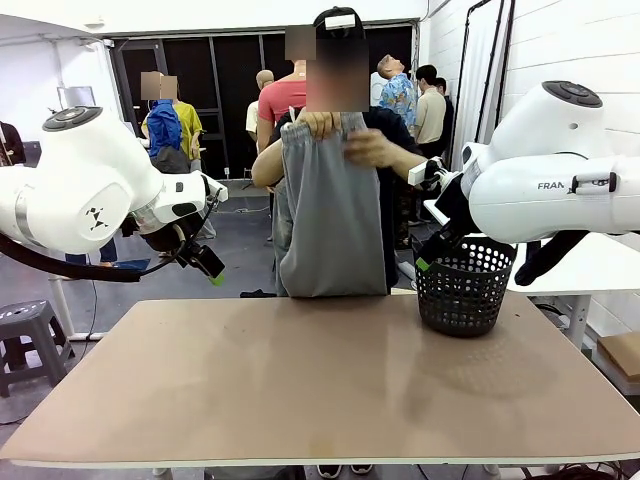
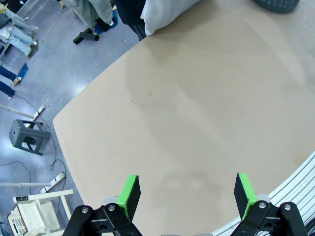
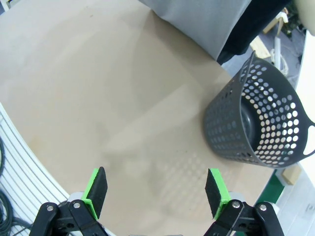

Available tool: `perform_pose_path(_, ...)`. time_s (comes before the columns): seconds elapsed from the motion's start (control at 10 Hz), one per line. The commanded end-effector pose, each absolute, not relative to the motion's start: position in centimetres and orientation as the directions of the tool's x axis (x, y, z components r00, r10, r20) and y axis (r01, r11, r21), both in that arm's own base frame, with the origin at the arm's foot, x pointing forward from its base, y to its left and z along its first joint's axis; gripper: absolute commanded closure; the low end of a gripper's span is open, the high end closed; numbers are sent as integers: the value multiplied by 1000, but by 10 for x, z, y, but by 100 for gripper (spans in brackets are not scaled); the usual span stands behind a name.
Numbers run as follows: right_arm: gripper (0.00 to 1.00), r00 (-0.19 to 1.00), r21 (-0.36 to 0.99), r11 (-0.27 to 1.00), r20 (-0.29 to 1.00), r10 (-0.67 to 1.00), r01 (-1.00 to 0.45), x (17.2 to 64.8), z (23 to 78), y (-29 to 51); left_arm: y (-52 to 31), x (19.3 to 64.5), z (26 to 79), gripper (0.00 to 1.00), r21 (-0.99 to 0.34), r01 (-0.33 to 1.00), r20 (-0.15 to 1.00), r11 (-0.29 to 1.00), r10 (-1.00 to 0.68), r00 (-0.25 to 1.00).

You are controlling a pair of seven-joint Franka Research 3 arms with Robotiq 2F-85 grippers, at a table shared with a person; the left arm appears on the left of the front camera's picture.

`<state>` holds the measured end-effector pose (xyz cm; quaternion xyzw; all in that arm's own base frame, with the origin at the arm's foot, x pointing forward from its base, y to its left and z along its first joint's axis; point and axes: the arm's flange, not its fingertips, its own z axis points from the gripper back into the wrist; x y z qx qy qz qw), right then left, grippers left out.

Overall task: Fold the training pants.
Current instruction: Grab both ends of the Training pants handed by a person.

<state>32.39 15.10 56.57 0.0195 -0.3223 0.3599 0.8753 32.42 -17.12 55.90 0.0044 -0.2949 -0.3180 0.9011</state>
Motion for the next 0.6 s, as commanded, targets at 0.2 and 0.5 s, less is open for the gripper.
perform_pose_path(0.2, 0, 534, -197, 740, 578, 618, -643, 324, 565, 151, -171, 326, 560, 0, 193, 571, 528, 798, -575, 625)
perform_pose_path(0.5, 0, 534, -197, 740, 578, 618, -643, 324, 565, 151, -171, 326, 560, 0, 193, 571, 528, 798, -575, 625)
